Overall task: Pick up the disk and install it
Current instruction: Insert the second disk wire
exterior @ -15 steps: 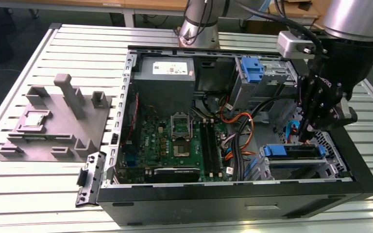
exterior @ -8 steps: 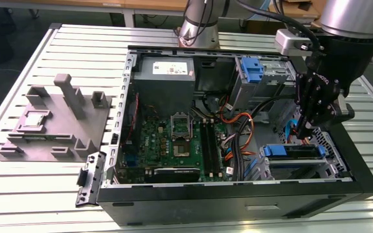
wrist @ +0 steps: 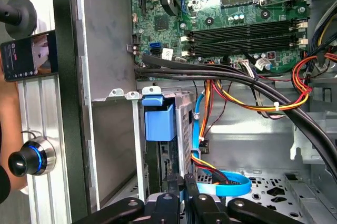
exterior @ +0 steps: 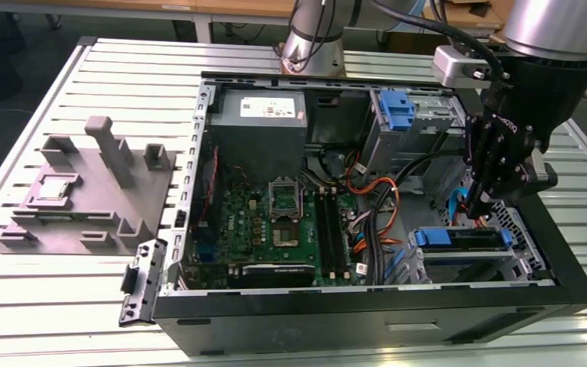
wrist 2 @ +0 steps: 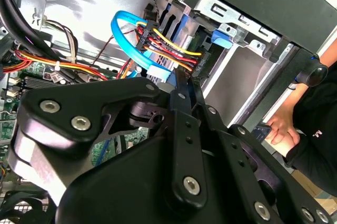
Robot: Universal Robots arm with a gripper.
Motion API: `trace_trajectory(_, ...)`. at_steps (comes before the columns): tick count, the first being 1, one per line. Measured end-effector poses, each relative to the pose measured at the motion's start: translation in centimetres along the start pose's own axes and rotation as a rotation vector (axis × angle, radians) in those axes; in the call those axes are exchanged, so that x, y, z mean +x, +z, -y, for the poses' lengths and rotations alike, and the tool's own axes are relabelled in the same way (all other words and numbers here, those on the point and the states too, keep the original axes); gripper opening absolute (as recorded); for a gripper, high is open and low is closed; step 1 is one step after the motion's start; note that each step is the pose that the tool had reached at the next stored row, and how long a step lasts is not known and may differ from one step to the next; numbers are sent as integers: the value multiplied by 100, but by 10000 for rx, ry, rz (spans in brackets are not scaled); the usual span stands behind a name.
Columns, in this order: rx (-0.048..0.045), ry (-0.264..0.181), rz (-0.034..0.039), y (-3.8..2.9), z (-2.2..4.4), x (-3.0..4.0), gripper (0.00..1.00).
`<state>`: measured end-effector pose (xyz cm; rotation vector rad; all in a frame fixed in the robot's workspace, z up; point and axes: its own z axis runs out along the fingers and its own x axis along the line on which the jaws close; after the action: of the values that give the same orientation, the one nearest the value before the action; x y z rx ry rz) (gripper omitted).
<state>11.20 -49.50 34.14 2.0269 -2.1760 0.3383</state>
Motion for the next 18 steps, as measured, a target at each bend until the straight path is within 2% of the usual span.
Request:
trace_trajectory(5,-1,0,8,0,0,0,16)
trace_trajectory(7,-4,2,44,0,0,0,16)
trace_trajectory(11,-4,3,55,0,0,0,16)
trace_trajectory(13,-10,6,129,0,-1,0,16)
trace_trajectory(18,-10,6,130,0,-1,0,16)
